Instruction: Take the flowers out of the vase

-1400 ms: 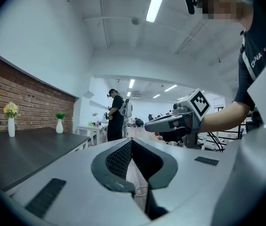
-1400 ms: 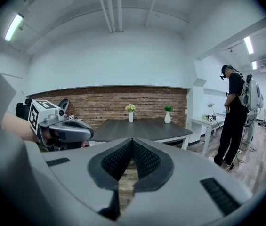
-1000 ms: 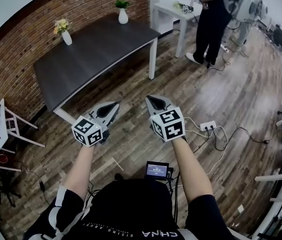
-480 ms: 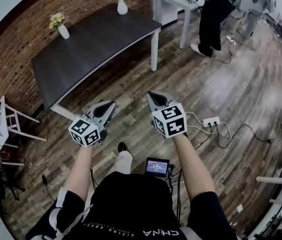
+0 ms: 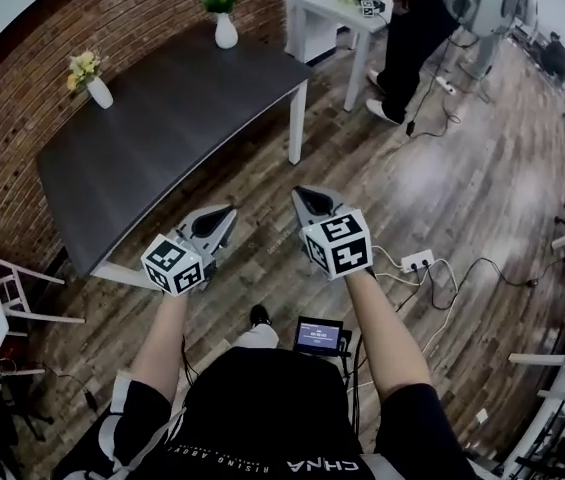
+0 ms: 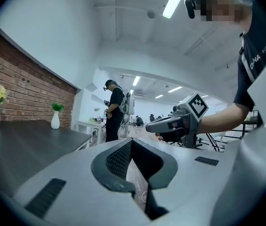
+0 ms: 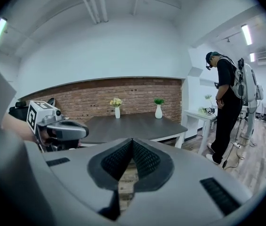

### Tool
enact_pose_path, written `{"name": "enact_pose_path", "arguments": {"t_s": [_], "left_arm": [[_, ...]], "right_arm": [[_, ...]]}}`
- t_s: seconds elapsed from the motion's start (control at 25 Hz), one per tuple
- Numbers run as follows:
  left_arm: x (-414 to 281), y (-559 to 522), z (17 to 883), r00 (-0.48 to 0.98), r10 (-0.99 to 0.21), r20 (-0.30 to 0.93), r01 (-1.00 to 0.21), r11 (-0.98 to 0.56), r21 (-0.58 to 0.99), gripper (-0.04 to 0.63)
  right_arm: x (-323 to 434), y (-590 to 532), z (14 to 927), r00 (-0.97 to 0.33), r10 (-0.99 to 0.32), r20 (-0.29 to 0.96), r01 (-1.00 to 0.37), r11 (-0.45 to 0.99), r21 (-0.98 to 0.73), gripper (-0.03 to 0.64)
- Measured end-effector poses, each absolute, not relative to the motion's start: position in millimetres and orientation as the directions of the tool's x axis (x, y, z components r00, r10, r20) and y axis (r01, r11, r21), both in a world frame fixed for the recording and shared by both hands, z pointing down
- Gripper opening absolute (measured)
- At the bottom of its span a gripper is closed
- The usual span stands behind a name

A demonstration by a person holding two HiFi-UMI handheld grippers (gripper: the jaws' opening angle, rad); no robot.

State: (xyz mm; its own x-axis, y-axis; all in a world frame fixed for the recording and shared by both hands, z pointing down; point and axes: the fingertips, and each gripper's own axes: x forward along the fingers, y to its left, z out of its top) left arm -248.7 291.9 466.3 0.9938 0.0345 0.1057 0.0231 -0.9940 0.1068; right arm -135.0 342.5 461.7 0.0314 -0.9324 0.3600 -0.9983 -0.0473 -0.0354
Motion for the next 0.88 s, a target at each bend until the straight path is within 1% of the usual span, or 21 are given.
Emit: {"name": "enact_pose_path", "arguments": {"t_s": [0.24, 0.52, 0.68, 0.88], "left_arm": [[-223, 214, 462, 0.993, 0.055, 0.108, 0.044, -0.993, 0.108, 0.002], [-190, 168, 476, 0.990, 0.064, 0.125, 0.047, -0.990, 0.134, 0.002], [-156, 146, 485, 0.989, 0.058, 0.138, 0.039, -0.990, 0.139, 0.003], [-96, 108, 485, 0.988, 0.029, 0.152, 0.011, -0.993, 0.119, 0.002]], "right_arm": [[-109, 274, 452, 0.067, -0.929, 0.363, -0.996, -0.081, -0.024, 0.005], [-76, 230, 467, 0.063, -0.918, 0.391, -0.996, -0.082, -0.032, 0.005], [-45, 204, 476, 0.047, -0.920, 0.389, -0.997, -0.069, -0.045, 0.005], [14, 157, 478, 0.012, -0.929, 0.370, -0.998, -0.036, -0.058, 0.005]]}}
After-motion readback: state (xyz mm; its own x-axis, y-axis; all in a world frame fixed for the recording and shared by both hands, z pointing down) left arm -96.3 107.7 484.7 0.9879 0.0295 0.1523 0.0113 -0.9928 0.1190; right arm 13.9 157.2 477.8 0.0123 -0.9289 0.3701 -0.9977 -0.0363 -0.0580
